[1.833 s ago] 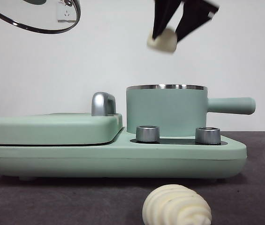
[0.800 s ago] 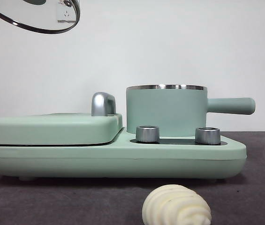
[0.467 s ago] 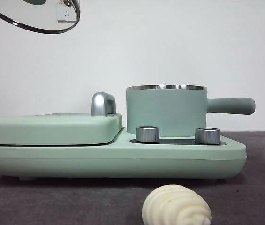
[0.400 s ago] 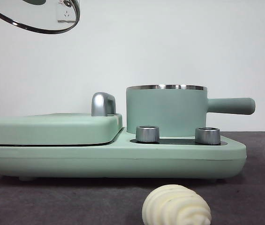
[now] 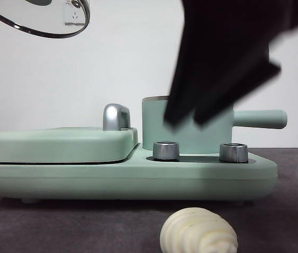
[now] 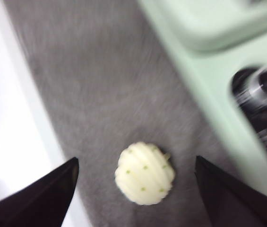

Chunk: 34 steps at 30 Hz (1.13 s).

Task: Put the buns in a small steamer

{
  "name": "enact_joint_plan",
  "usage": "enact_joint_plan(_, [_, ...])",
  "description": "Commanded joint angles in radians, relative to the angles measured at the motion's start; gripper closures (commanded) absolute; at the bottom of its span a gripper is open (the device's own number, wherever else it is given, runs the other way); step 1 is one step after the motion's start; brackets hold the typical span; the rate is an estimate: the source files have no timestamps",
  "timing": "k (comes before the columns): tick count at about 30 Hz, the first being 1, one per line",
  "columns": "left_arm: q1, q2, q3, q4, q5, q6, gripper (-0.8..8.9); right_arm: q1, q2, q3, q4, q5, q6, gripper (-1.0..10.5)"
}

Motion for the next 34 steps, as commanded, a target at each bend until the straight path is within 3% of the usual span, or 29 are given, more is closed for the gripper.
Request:
enact_joint_plan(1, [-0.002, 0.005, 0.024, 0.022, 0.002, 0.009, 8.04, 0.025, 0.039, -0.014, 0.058, 0.008, 0.054, 5.6])
enact_joint_plan(5, [-0.002, 0.005, 0.024, 0.022, 0.002, 0.009, 8.04, 0.033, 0.111, -0.018, 0.08, 0.057, 0.063, 5.6])
enact_joint_plan(16, [-0.002, 0.005, 0.024, 0.023, 0.002, 0.009, 8.04, 0.033, 0.28, -0.018, 0.097, 0.057, 0.093, 5.7])
enact_joint_plan(22, [-0.002, 0.005, 0.024, 0.024, 0.002, 0.009, 8.04, 0.033, 0.298, -0.018, 0.063, 0.057, 0.143, 7.4])
enact_joint_plan(28, [-0.002, 0.005, 0.024, 0.024, 0.002, 0.009, 8.04, 0.027, 0.16, 0.011, -0.063, 0.053, 0.212, 7.5])
enact_joint_plan(34, [-0.002, 0.005, 0.024, 0.024, 0.002, 0.006, 8.04, -0.04, -0.017, 0.23, -0.327, 0.053, 0.303, 7.5])
